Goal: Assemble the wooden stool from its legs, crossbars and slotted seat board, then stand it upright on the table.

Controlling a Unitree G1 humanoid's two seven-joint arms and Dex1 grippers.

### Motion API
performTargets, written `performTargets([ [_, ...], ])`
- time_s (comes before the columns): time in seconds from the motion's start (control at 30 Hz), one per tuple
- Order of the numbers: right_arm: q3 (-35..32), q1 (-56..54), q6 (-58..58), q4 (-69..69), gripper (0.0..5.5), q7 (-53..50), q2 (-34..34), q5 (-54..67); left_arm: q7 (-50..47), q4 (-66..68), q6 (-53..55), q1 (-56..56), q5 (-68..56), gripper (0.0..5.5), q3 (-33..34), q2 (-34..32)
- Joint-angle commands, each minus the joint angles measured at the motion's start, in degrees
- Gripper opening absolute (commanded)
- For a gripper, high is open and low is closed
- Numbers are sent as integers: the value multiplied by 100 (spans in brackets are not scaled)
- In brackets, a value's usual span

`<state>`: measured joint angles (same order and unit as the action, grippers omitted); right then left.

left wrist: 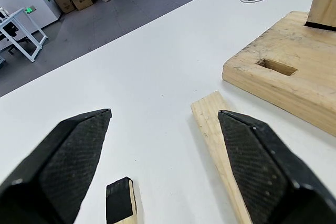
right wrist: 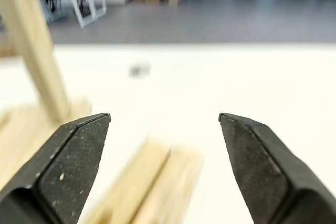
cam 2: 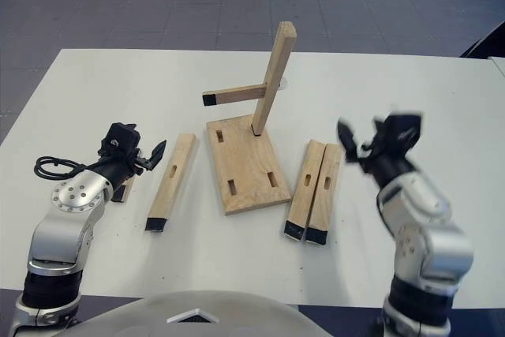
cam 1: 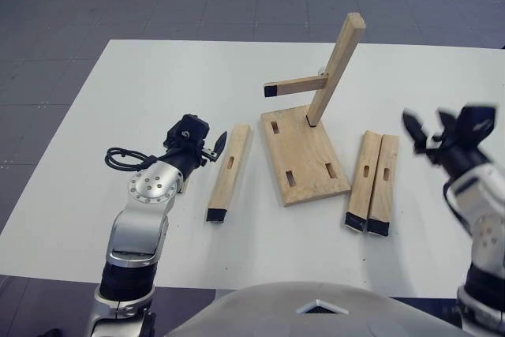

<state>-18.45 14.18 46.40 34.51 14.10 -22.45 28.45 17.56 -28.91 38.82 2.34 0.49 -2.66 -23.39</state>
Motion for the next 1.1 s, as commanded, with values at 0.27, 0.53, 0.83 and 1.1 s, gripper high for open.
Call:
performTargets([
  [0.27,312,2109,-995,6,381,1116,-561,-658,-129,-5,50,73,98,377,-124,89],
  [0.53,570,1534,-1476,-931,381,787,-1040,-1814,-152,40,41,57,91,377,-161,127],
  [0.83,599,166,-1865,-1719,381,555,-893,-2062,-186,163,25,-70,121,377,-236,195],
  [1.1,91,705,-905,-330,381,680,-570,-1131,-247,118,51,31,131,377,-179,243],
])
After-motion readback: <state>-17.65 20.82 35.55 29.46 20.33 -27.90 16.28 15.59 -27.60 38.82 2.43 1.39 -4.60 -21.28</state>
